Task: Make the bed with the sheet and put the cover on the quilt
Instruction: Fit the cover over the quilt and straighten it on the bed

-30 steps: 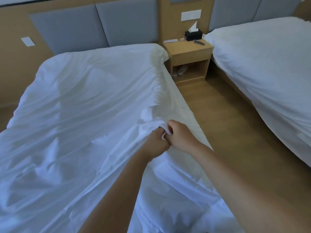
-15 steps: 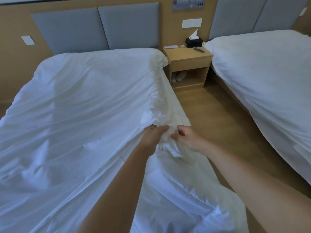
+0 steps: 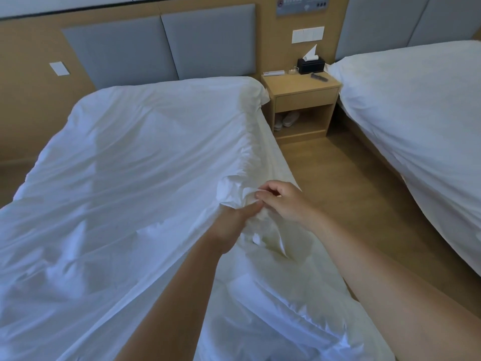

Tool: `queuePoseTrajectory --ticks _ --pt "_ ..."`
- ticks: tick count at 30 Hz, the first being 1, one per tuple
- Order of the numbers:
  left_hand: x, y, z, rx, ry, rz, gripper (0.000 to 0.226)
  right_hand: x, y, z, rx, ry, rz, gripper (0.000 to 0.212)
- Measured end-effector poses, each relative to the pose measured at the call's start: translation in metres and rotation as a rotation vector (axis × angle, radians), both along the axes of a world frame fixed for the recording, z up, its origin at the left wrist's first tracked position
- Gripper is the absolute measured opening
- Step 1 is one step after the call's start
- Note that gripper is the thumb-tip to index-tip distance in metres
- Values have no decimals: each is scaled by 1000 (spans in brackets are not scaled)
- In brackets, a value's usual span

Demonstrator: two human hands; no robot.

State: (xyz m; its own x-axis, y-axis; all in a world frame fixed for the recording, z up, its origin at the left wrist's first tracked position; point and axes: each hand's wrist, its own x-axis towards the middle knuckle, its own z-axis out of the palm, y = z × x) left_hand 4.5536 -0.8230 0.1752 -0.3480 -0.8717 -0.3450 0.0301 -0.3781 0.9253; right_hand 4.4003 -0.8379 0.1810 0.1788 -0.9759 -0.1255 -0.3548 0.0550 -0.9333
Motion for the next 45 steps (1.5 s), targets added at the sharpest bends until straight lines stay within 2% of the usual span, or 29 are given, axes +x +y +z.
queuePoseTrajectory --ticks 2,4,6,8,9,11,13,15,17,18,20,22,24,26,28,30,32,35,37,38,39,42,45 --pt "-1 3 2 27 37 59 24 -2 4 -7 85 -42 13 17" --pt "-4 5 -2 53 -57 97 26 0 8 -11 68 33 0 23" --pt "-7 7 -4 47 -207 -16 49 5 6 -8 23 41 -23 30" --pt "-8 11 -6 68 -326 -238 73 10 2 -3 -7 26 -1 32" --pt "-8 13 -5 83 -345 -301 69 12 0 1 -11 11 4 31" --pt "-5 12 -6 76 -349 -258 55 9 0 3 20 -65 -3 27" --pt "1 7 -7 56 -201 -120 43 2 4 -3 104 -129 1 20" --pt "6 5 -7 68 11 -7 37 -6 11 -17 171 -131 8 27" --pt "5 5 -9 91 81 26 37 -10 16 -26 173 -79 -22 32" --pt "1 7 -9 94 61 17 34 -10 17 -27 138 -33 -49 30" --pt "-10 15 -8 92 -102 -85 30 -5 13 -19 56 38 -95 27" --pt "-18 24 -4 105 -306 -293 39 4 6 -7 -24 89 -51 32" --pt "-18 23 -1 114 -400 -380 50 12 3 1 -78 143 21 37" --pt "-9 16 -1 80 -333 -266 52 10 4 0 -75 65 -17 35" --pt "3 8 -1 87 -48 -90 51 2 9 -5 13 -59 -41 32" --pt "10 3 -2 119 148 -39 50 -4 14 -12 102 -85 -6 34" --pt "6 8 -3 160 136 -86 48 -6 14 -14 78 -24 -49 37" --pt "-7 22 -3 238 -70 -300 41 -1 4 -5 -57 81 -142 40" --pt "-11 27 -1 242 -115 -454 33 5 -1 1 -113 110 -93 41" --pt "-10 27 2 210 -125 -465 32 7 -2 2 -124 114 -72 41" --pt "-9 25 3 159 -146 -409 33 8 -4 0 -126 102 -70 40" --pt "-8 16 6 27 -214 -31 38 3 -3 -6 -74 27 -110 38" --pt "-7 14 6 5 -152 184 19 -3 3 -16 -69 81 -138 42"
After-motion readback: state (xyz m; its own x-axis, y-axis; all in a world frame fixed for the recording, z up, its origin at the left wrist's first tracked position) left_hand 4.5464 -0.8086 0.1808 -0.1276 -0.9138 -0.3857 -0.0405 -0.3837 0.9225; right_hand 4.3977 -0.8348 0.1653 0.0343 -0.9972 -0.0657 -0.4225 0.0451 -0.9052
